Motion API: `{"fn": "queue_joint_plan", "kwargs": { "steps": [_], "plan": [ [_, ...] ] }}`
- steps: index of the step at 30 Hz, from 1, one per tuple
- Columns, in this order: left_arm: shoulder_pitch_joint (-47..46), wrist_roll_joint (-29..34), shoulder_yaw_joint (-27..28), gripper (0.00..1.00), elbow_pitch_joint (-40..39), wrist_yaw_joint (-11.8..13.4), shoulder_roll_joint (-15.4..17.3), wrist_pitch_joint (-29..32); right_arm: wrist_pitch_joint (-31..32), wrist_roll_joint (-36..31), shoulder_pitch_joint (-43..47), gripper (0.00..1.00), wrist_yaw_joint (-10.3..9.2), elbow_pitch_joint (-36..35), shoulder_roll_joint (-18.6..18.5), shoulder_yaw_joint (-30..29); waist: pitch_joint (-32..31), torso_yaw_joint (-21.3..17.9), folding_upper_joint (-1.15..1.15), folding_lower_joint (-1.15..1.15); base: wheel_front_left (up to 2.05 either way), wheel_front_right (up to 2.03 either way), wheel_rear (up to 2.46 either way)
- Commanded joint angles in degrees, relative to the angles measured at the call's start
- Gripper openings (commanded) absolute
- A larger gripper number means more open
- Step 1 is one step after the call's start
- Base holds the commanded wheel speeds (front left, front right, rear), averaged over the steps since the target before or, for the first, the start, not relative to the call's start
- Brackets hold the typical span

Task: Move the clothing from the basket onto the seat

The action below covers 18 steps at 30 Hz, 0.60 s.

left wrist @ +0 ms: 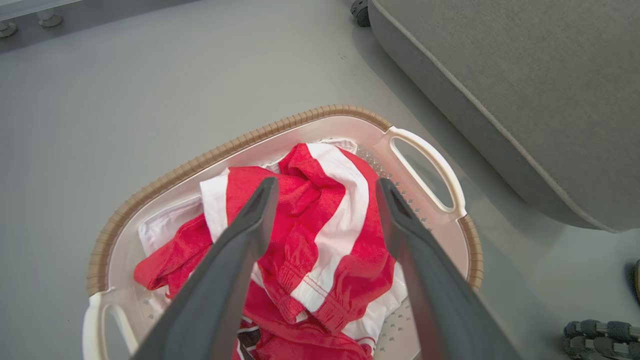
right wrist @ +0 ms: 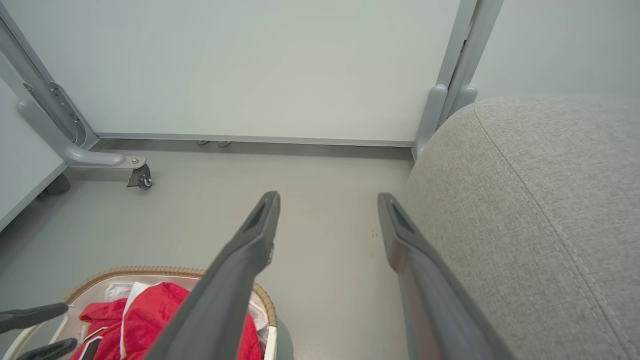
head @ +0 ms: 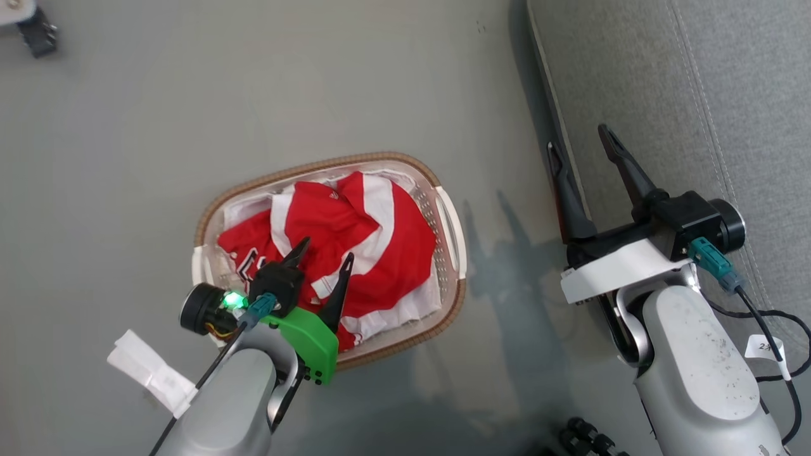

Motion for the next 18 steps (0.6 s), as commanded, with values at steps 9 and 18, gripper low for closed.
{"fn": "queue_joint_plan", "kwargs": {
  "steps": [9,18],
  "plan": [
    [-7.54,-2.07,-11.47,1.0,7.27,-0.2,4.03,-0.04,-0.28,1.5,-2.6,1.0,-0.06,-3.46,-0.14,3.64,9.14,-5.6,0.0,-0.01,0.0,0.0,0.0],
    [-13.01,1.91,-15.37,1.0,15.05,-0.21,5.91,-0.03,-0.28,3.13,-2.99,1.0,-0.06,-5.04,-0.13,5.2,13.19,-7.11,0.0,-0.01,0.0,0.0,0.0]
  ]
}}
